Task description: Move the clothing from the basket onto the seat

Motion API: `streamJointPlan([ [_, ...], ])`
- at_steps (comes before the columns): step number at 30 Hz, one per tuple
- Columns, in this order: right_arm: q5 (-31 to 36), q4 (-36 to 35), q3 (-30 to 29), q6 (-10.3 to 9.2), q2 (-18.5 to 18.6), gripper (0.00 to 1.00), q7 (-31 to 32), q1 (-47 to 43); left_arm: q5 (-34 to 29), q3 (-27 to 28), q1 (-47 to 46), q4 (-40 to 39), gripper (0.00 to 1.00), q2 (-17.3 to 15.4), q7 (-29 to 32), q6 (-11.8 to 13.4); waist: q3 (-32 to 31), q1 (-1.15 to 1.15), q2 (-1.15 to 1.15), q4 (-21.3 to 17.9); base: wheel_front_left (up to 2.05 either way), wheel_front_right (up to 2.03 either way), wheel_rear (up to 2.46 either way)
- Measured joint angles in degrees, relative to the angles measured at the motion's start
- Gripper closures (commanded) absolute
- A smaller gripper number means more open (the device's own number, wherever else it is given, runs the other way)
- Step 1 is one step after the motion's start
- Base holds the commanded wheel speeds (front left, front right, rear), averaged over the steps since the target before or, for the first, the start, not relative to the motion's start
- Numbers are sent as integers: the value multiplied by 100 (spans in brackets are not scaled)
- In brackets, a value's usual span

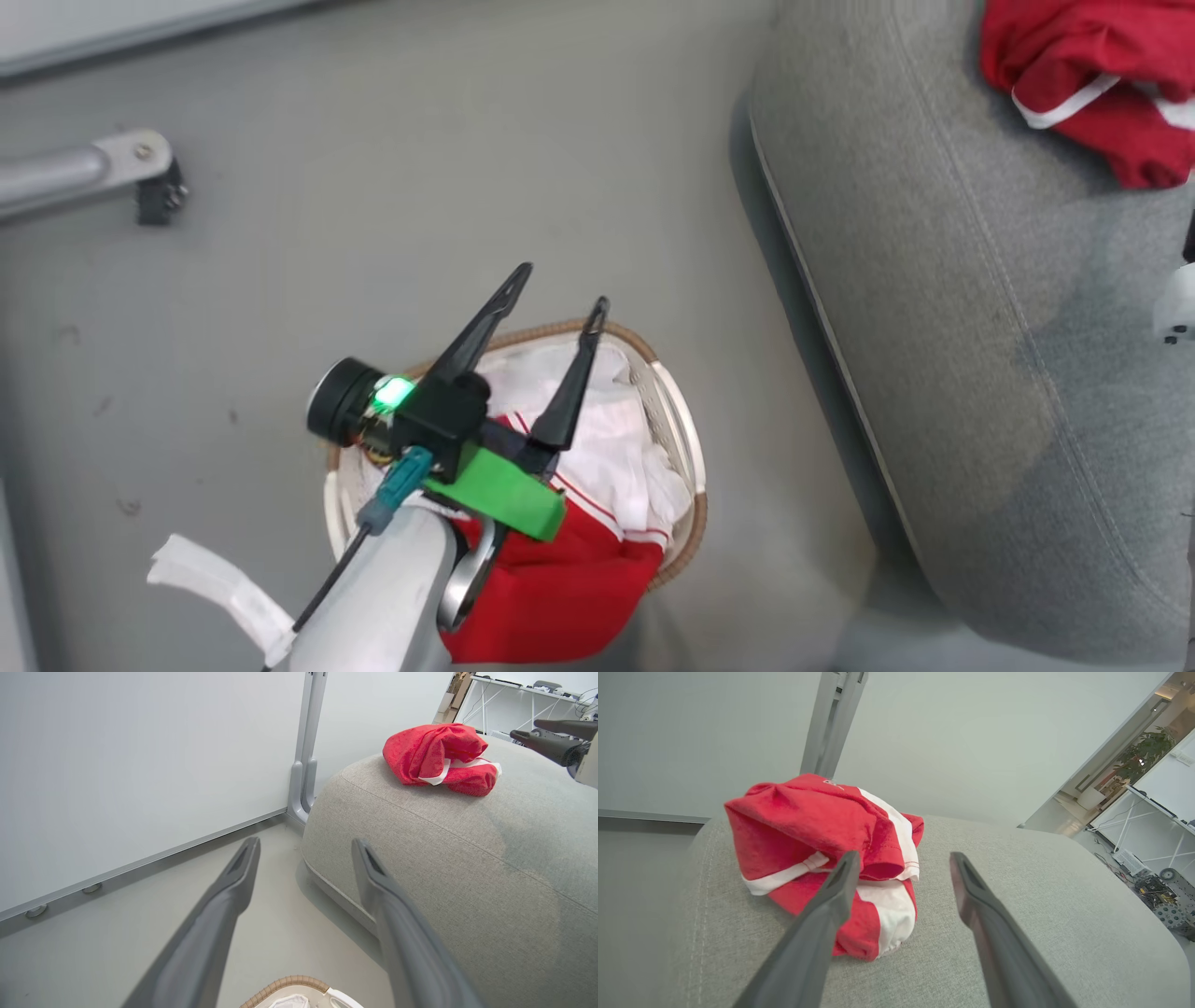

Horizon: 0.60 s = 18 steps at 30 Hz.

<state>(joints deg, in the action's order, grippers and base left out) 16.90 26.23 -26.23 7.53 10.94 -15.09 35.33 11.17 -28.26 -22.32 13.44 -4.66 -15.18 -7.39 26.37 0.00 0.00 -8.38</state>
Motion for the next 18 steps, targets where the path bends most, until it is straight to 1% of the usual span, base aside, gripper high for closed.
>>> streamJointPlan([
  [3, -45, 34, 188, 0, -32, 0, 0, -55, 44, 265, 221, 31, 0, 27, 0, 12, -304, 0, 0, 95, 0, 0, 0],
  [7, -154, 229, 503, 0, -219, 0, 0, -138, 248, 814, 673, 120, 0, 67, 0, 87, -784, 0, 0, 239, 0, 0, 0],
  [10, -264, 303, 762, 0, -391, 0, 0, -247, 267, 1160, 904, 115, 0, 102, 0, 134, -1109, 0, 0, 341, 0, 0, 0],
  [13, -442, 275, 1000, 0, -590, 0, 0, -383, 281, 1511, 1173, 102, 0, 127, 0, 191, -1411, 0, 0, 447, 0, 0, 0],
  [16, -725, 255, 1368, 0, -761, 0, 0, -593, 271, 1803, 1446, 110, 0, 140, 0, 237, -1682, 0, 0, 551, 0, 0, 0],
  [18, -886, 215, 1610, 0, -797, 0, 0, -817, 268, 1979, 1607, 125, 0, 143, 0, 243, -1839, 0, 0, 619, 0, 0, 0],
])
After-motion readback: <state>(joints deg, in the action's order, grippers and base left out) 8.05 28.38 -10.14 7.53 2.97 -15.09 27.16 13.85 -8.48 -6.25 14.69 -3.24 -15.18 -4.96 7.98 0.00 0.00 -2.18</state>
